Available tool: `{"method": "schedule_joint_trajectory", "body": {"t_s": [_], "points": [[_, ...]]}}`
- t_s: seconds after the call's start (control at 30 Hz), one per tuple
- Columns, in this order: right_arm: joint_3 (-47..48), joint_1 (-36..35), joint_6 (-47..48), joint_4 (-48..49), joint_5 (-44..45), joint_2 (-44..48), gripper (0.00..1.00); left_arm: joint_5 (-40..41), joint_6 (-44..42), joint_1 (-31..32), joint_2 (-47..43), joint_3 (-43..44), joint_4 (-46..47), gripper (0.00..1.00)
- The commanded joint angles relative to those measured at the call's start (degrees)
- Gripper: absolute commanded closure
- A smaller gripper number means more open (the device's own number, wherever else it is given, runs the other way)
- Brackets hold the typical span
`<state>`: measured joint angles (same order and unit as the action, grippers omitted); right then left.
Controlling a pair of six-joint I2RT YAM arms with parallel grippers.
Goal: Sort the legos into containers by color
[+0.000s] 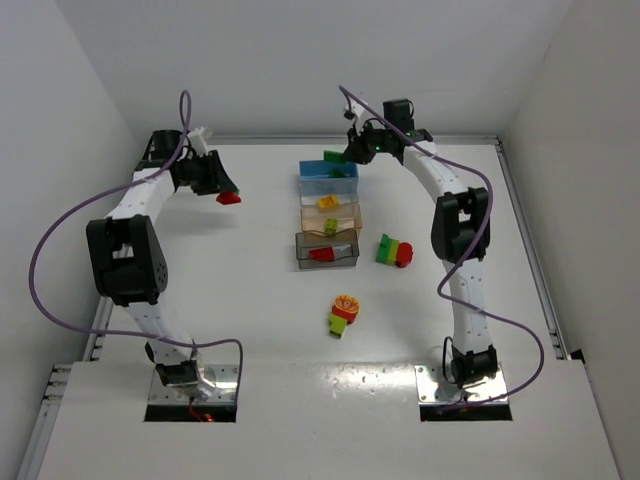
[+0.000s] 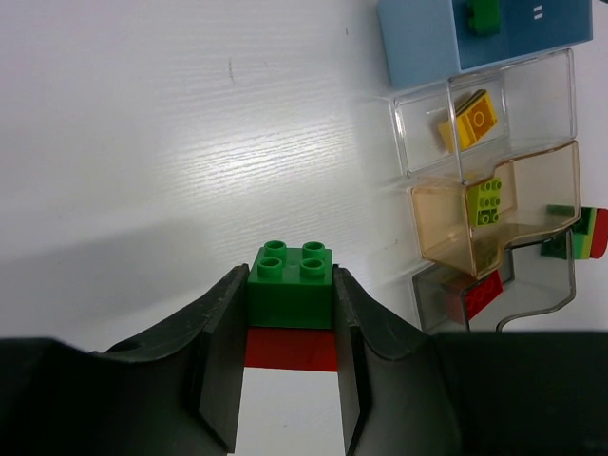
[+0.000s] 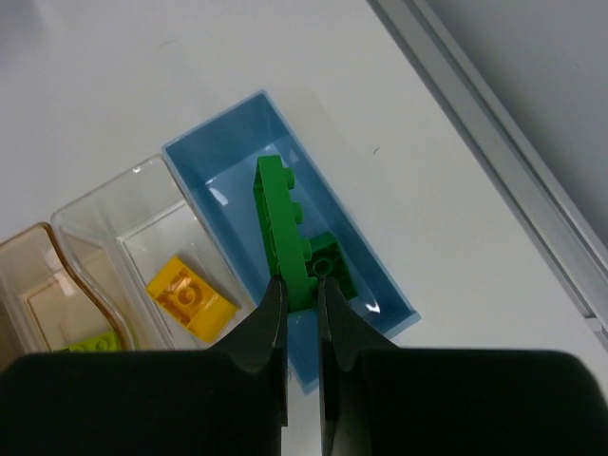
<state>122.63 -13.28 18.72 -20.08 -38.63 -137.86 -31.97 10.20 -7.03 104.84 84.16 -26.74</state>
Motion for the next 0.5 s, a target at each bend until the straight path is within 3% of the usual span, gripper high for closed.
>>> {"method": "schedule_joint_trajectory", "body": {"t_s": [0.0,0.03,0.07,0.17,0.37,0.47], "points": [[1.30,0.01,4.57,-2.07,-1.01,-1.00,0.98,-0.55,0.61,0.52,0.98,1.97,0.99,0.85],[1.30,0.01,4.57,-2.59,-0.22,-1.00,0.94,-0.55,0.61,0.52,1.51,1.97,0.99,0.85],[1.30,0.01,4.57,-2.60,-0.22,-1.00,0.80,-0.55,0.61,0.52,1.51,1.97,0.99,0.85],[1.30,0.01,4.57,-2.60,0.84,-1.53,0.66,-0.03,0.61,1.13,1.51,2.50,0.99,0.85],[0.24,-0.52,1.76,1.53,2.60,-1.53,0.57,1.12,-0.44,2.46,0.98,2.50,0.99,0.87],[-0.89,-0.52,-2.53,3.89,1.03,0.66,0.54,1.12,3.05,2.46,-0.68,2.50,3.43,0.90]]}}
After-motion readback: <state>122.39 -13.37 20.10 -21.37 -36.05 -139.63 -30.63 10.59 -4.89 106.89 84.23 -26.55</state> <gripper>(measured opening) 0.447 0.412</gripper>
